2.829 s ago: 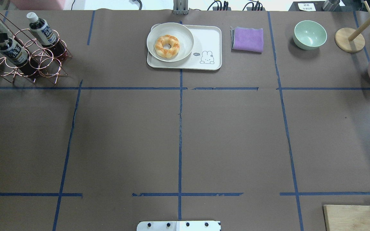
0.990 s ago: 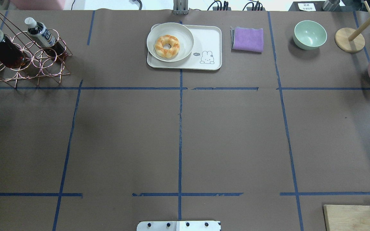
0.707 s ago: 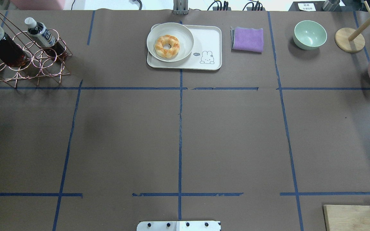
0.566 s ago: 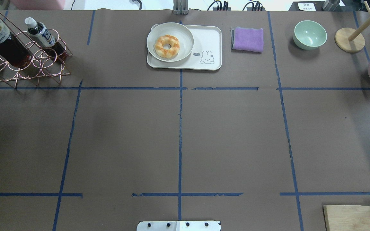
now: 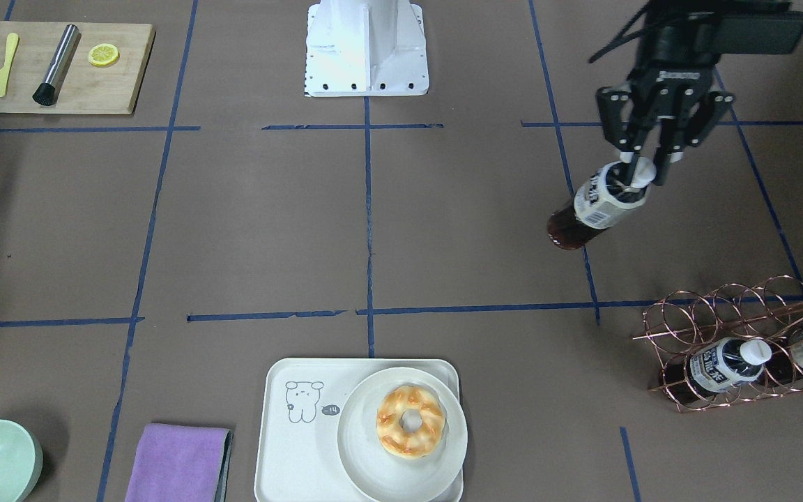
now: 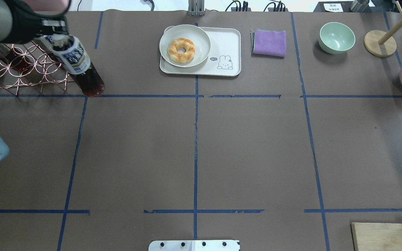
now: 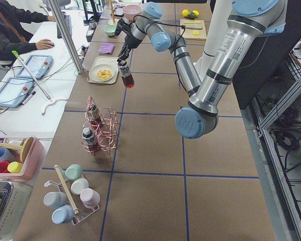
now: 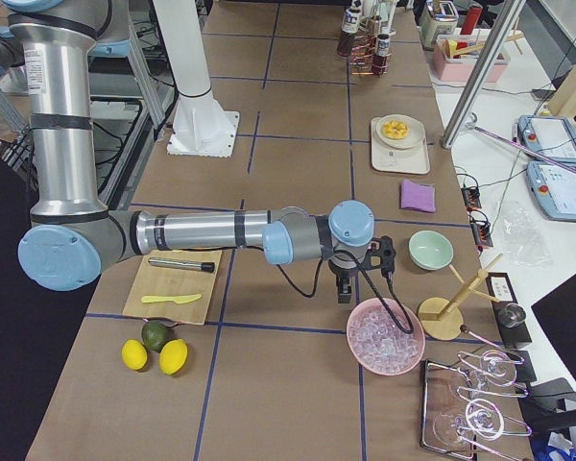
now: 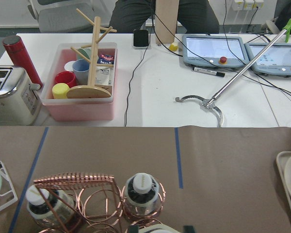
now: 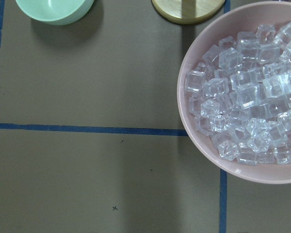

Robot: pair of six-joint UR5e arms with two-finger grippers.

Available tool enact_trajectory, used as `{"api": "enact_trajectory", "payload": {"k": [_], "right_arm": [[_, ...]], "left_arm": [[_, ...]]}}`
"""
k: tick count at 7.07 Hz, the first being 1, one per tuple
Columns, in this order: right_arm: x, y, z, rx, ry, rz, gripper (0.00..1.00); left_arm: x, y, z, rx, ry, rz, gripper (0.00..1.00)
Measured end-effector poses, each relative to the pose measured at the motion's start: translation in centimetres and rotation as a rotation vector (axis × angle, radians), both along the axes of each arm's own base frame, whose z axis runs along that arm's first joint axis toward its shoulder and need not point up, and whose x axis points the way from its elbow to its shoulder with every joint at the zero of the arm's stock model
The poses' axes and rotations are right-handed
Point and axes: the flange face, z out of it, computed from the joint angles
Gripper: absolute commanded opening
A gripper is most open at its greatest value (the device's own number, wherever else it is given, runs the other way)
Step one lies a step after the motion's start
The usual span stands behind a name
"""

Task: Place tea on tray
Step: 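Carry the bottle with the left gripper and set it down in front of the tray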

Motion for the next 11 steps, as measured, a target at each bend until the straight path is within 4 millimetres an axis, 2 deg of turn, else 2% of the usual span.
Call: {"api": "enact_trajectory", "payload": {"k": [3,6,8,11], "right_arm": [[-0.1,-0.2,-0.3,0.010,0.005,0.000,1.00],[-0.1,-0.2,-0.6,0.015,0.004,0.000,1.00],[-0.1,-0.2,-0.6,0.016,0.003,0.000,1.00],[-0.1,-0.2,-0.6,0.017,0.003,0.000,1.00]], "left_arm": [[11.6,0.9,-4.4,-0.006,0.026,-0.005,0.00],[20.4,0.9,-8.6,-0.017,0.032,-0.031,0.00],[23.5,2.6,-9.4,-0.015,0.029,-0.010,0.00],[26.5,4.7,-8.9,-0.008,0.005,0.017,0.01]]}}
